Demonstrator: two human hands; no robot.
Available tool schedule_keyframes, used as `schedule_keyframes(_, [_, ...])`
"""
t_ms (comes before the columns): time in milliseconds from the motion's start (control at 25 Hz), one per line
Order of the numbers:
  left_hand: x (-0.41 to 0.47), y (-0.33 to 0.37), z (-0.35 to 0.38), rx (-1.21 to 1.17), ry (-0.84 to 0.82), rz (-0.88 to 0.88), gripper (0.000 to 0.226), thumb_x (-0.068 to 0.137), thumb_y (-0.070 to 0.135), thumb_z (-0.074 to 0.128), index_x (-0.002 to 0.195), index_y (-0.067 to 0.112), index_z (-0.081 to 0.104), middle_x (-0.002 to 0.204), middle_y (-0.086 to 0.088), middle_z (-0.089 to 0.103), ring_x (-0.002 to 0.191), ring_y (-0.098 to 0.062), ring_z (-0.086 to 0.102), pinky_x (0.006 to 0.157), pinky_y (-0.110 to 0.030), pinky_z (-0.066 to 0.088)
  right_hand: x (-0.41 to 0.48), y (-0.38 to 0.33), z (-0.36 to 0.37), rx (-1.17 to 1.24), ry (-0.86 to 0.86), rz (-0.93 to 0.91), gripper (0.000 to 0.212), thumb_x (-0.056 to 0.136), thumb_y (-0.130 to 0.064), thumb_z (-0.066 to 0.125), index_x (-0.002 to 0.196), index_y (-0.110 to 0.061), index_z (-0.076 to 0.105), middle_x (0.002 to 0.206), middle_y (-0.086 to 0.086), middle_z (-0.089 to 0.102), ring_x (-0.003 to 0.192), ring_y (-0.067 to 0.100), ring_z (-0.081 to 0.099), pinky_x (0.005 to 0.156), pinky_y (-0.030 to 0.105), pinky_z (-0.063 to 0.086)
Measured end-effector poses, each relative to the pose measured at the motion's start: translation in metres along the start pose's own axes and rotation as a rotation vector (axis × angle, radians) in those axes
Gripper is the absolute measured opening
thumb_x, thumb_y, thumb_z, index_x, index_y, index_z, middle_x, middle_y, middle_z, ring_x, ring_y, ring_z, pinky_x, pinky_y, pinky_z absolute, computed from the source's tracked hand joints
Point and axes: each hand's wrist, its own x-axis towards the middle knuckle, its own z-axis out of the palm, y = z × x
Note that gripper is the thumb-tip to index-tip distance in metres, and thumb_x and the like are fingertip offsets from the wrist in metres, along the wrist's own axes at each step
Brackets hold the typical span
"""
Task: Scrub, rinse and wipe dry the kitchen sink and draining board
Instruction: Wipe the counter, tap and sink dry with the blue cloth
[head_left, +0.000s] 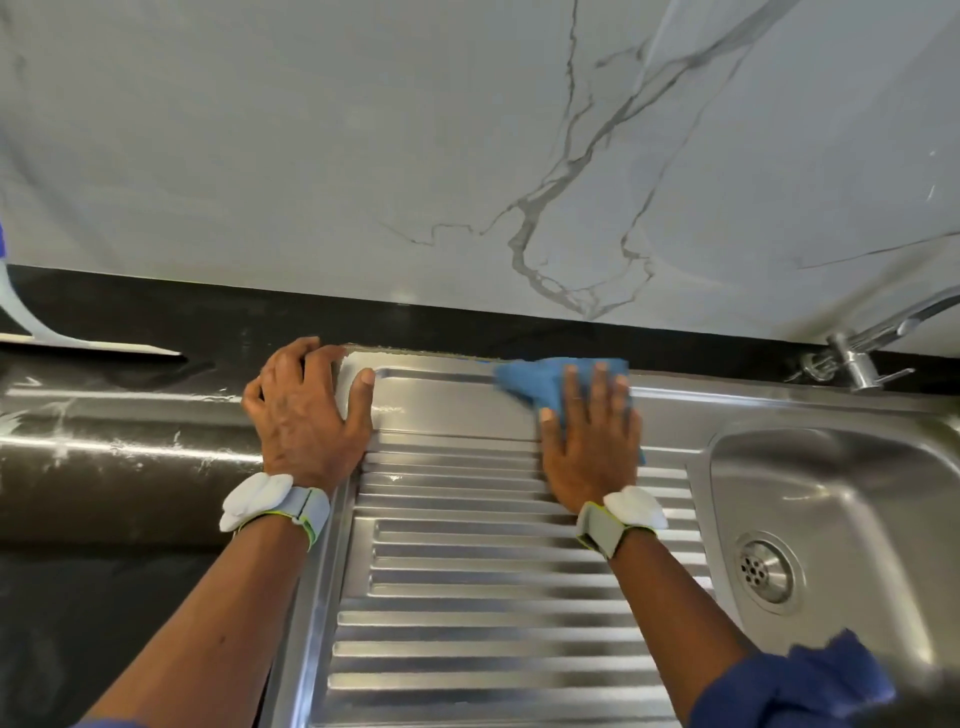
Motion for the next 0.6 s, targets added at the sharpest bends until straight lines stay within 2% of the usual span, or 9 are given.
schedule_keyframes(80, [0.0,0.0,-0.001,-0.047,0.04,-0.035,0.047,0.099,0.059,0.042,0.122,0.022,0.059,0.136,-0.006,0.052,0.13,-0.029,0.046,0.109,-0.055,0.033,0.004,-0.026,0.003,0.053,-0.043,0.396,0.069,0.102,-0.054,0.022,0.161,-0.027,-0.003,0.168,0.013,-0.006,0.153,0.041,-0.005,0.121,0.061,0.006])
schedule_keyframes(120, [0.0,0.001,-0.001,-0.076,0.061,-0.056,0.046,0.099,0.058,0.042,0.121,0.022,0.06,0.136,-0.005,0.052,0.13,-0.028,0.046,0.109,-0.054,0.034,0.006,-0.054,0.002,0.07,-0.053,0.458,0.071,0.102,-0.052,0.024,0.161,-0.024,-0.004,0.167,0.017,-0.008,0.152,0.045,-0.006,0.121,0.062,0.005])
schedule_keyframes(160, [0.0,0.001,-0.002,-0.101,0.086,-0.085,0.044,0.1,0.056,0.043,0.121,0.022,0.06,0.136,-0.005,0.052,0.13,-0.027,0.046,0.109,-0.054,0.033,0.004,-0.086,0.002,0.098,-0.045,0.409,0.072,0.101,-0.049,0.026,0.161,-0.021,-0.001,0.166,0.021,-0.007,0.151,0.047,-0.006,0.12,0.062,0.005])
schedule_keyframes(200, [-0.001,0.001,-0.002,-0.126,0.113,-0.117,0.043,0.1,0.055,0.043,0.121,0.021,0.06,0.136,-0.005,0.052,0.131,-0.027,0.046,0.11,-0.054,0.033,-0.002,-0.117,0.004,0.123,-0.029,0.282,0.072,0.099,-0.048,0.027,0.161,-0.019,0.003,0.166,0.022,-0.004,0.151,0.048,-0.004,0.12,0.062,0.006])
schedule_keyframes(280, [-0.001,-0.001,-0.003,-0.171,0.165,-0.169,0.042,0.099,0.054,0.043,0.12,0.022,0.061,0.136,-0.005,0.053,0.132,-0.026,0.046,0.109,-0.053,0.032,-0.024,-0.166,0.012,0.126,-0.016,-0.073,0.069,0.1,-0.047,0.026,0.161,-0.02,0.011,0.166,0.019,0.001,0.152,0.045,-0.004,0.12,0.061,0.007])
schedule_keyframes(360, [0.0,-0.002,-0.004,-0.202,0.189,-0.19,0.042,0.099,0.054,0.044,0.119,0.022,0.062,0.135,-0.004,0.054,0.13,-0.025,0.048,0.108,-0.05,0.032,-0.039,-0.185,0.015,0.097,-0.052,-0.321,0.067,0.101,-0.048,0.023,0.161,-0.02,0.014,0.168,0.013,0.004,0.153,0.039,-0.006,0.122,0.058,0.006])
schedule_keyframes(520, [0.002,0.0,-0.003,-0.189,0.174,-0.16,0.043,0.098,0.055,0.045,0.118,0.022,0.063,0.132,-0.003,0.055,0.129,-0.025,0.05,0.107,-0.051,0.033,-0.033,-0.169,0.007,0.136,-0.096,-0.502,0.07,0.1,-0.059,0.028,0.158,-0.02,0.025,0.166,0.003,0.019,0.155,0.029,0.003,0.122,0.058,0.009])
schedule_keyframes(600, [0.002,0.0,-0.003,-0.176,0.16,-0.143,0.042,0.099,0.055,0.043,0.116,0.022,0.064,0.132,-0.003,0.055,0.128,-0.025,0.049,0.107,-0.053,0.033,-0.038,-0.156,-0.001,0.103,-0.119,-0.597,0.07,0.101,-0.063,0.024,0.156,-0.022,0.031,0.165,0.003,0.025,0.155,0.029,0.009,0.121,0.06,0.006])
